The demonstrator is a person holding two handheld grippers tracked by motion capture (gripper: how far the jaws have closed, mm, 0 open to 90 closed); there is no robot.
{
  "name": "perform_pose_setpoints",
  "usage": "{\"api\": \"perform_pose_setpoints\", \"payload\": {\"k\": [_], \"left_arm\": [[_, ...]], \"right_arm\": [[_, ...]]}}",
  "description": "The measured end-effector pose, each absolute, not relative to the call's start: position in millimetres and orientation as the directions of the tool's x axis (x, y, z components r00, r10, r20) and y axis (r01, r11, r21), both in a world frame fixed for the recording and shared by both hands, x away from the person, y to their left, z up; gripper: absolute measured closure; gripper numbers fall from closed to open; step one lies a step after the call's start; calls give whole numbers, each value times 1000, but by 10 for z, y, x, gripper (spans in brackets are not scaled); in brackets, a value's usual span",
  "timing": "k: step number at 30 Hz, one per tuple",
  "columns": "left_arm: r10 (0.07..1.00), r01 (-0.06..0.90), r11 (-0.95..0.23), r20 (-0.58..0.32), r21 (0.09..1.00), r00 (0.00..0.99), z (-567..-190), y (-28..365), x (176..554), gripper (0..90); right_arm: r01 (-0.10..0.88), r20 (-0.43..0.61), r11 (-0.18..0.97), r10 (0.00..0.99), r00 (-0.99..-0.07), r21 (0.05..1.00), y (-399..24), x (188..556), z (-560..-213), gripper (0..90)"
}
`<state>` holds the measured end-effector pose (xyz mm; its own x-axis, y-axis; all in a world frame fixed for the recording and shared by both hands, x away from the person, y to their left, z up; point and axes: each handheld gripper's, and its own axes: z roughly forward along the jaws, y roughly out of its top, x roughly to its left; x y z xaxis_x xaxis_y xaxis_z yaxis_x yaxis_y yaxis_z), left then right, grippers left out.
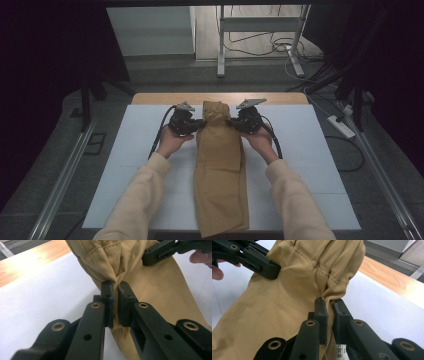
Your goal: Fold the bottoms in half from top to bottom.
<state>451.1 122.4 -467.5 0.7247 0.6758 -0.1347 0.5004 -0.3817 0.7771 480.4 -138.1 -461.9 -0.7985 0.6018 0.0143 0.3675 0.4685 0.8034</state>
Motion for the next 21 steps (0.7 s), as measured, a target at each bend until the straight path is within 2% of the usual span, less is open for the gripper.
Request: {"api": "perform_pose_setpoints", "payload": {"k": [21], "left_arm": [[650,465,-387,-122,797,750,-4710,1209,4323,841]], "right_arm": [[342,17,452,583,-812,824,-1462,4631,-4689,831]]}}
